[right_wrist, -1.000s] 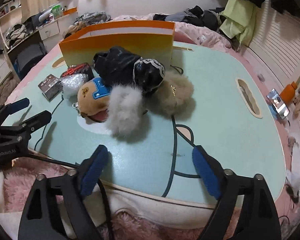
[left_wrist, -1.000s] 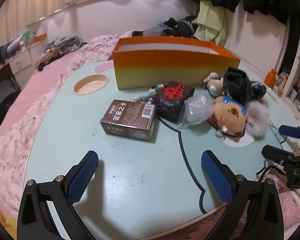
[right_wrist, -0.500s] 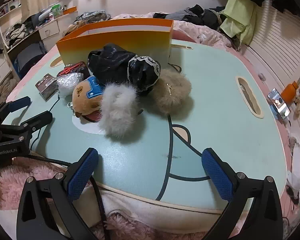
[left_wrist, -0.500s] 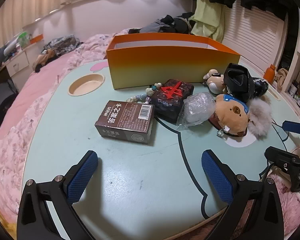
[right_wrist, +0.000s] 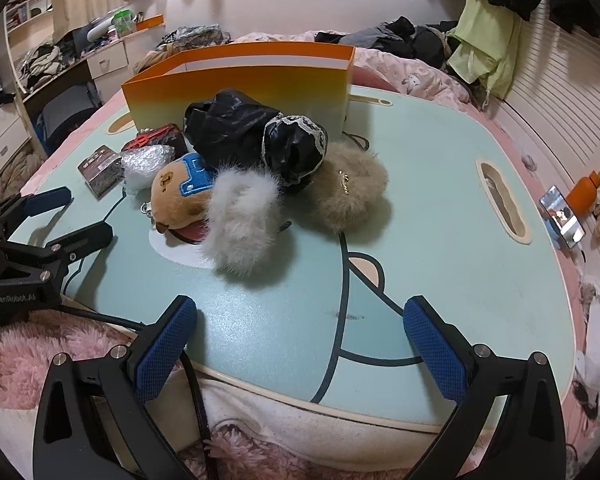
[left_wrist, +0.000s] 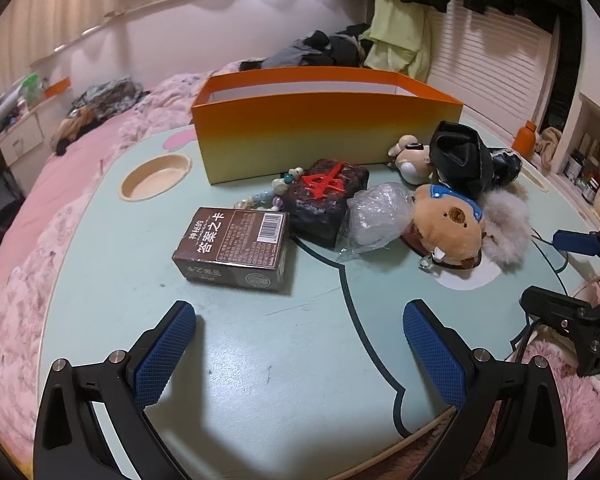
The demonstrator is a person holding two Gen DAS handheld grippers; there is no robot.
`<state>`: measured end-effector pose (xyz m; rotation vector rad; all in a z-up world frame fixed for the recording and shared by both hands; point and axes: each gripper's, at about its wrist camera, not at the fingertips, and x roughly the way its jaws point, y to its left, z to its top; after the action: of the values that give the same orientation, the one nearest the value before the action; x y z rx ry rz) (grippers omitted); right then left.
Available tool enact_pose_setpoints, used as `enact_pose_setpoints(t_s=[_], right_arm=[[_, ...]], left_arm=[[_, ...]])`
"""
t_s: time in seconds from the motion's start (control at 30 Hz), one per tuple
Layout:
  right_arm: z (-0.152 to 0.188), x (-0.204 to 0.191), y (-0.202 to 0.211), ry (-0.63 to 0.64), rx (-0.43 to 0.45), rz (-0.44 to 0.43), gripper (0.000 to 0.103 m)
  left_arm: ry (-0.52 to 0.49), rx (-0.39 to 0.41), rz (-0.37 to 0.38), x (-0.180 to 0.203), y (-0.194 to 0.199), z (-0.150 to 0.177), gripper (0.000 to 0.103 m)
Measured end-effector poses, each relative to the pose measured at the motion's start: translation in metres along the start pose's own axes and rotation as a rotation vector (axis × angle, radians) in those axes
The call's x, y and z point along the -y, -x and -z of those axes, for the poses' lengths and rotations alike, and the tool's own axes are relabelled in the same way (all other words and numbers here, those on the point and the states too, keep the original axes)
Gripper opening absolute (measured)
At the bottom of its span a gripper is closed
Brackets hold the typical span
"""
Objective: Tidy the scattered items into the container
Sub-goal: 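Grasp the brown card box with the left gripper while the right gripper grasps the white fluffy ball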
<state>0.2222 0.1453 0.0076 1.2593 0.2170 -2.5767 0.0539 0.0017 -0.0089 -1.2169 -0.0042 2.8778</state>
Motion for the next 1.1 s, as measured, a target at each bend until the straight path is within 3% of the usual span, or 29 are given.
enact_pose_setpoints(t_s=[0.37,0.57,0.73,0.9,1.1], right_arm=[[0.0,0.001,0.002,-0.006,0.014,0.005,0.103],[-0.001,0.003,0.001,-0.003,0.014,0.0,0.103],[-0.002,0.002,0.0,-0.002,0.015,-0.001,0.103],[-0.002,0.003,0.0,-0.002,0.018,-0.002,0.103],[-0.002,0.002,0.0,-0.002,0.018,-0.002,0.103]], left_arm=[[-0.046,0.021,-0.041,0.009,0.007,0.003,0.103],[0.004,0.038,0.07,-0.008,0.017,-0.003,0.103],[-0.057,0.116,-0.002,-0.028,0.029,-0.017,0.103],[-0.022,0.058,0.11,-0.046,0.02,-0.025,0.103],[-0.029,0.023,0.098,-0.048,0.006,-0.037,0.097]])
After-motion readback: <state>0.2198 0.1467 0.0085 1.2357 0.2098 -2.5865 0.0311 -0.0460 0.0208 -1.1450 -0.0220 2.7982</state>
